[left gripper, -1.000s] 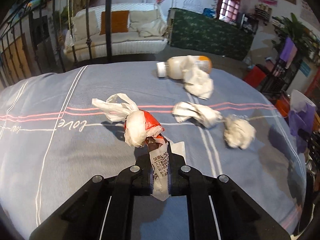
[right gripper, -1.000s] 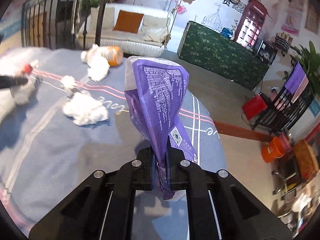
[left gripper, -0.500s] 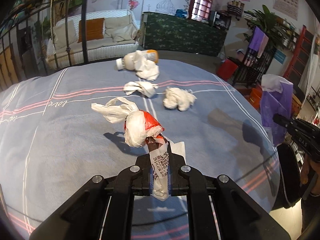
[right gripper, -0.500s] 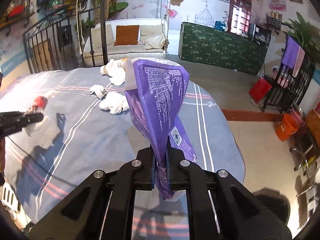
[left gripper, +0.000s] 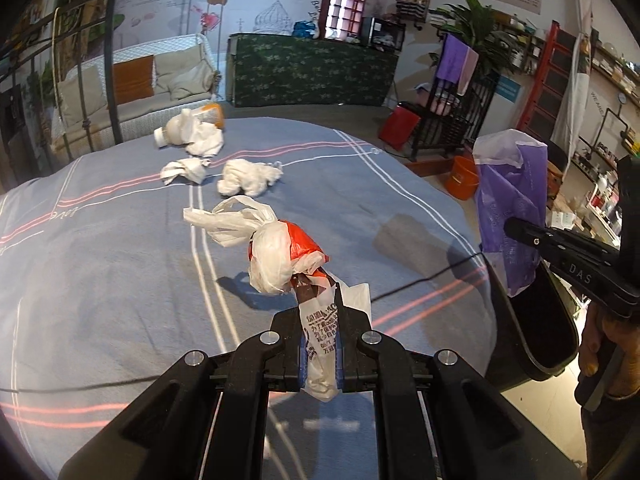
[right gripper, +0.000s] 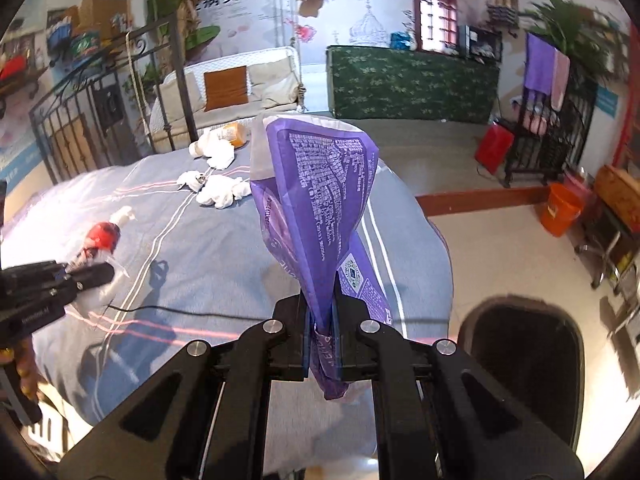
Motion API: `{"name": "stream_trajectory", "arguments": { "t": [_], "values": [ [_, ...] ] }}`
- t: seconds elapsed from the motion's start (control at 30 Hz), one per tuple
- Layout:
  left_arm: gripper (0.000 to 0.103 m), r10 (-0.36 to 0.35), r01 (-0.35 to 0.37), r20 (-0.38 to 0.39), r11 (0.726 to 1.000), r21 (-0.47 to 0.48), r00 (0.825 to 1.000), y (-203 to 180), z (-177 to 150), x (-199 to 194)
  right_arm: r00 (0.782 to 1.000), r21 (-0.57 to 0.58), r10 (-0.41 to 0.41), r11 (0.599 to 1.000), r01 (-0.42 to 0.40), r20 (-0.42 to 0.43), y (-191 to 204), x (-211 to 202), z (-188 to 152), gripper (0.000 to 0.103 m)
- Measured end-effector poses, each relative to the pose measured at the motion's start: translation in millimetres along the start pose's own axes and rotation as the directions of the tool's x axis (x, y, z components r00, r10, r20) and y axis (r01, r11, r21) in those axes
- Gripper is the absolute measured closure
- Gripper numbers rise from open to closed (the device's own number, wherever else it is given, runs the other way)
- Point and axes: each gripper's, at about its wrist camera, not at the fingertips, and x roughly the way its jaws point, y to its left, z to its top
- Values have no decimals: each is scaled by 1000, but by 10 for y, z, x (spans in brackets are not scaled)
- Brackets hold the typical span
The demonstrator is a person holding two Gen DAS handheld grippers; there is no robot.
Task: Collect trash
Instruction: 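Carry both bags over the black bin and open both tools to drop them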
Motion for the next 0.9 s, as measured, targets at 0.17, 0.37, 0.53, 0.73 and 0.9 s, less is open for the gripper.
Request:
{"name": "stream_trajectory", "arguments": {
  "t": [0.17, 0.37, 0.53, 0.73, 0.9],
  "values": [
    [93, -36, 36, 0, 999, 16, 999, -171, -49, 15, 1000, 49, -17, 999, 17, 13, -108, -204, -187, 94],
    [93, -82, 82, -2, 996, 41, 997, -396, -104, 30, 999, 106, -29, 994, 27, 19, -244, -394, -378, 94],
    [93, -128, 129, -14, 990, 65, 992, -629, -182, 54, 997, 160, -72, 985, 69, 14, -480, -559, -562, 94],
    [93, -187, 190, -38, 976, 105, 982, -894, -219, 123, 984, 232, -179, 956, 179, -25, -864, -692, -754, 94],
    [93, -224, 230, -54, 962, 145, 973, -1127, -253, 166, 966, 286, -241, 923, 258, -94, -1205, -666, -967, 94]
  ]
}}
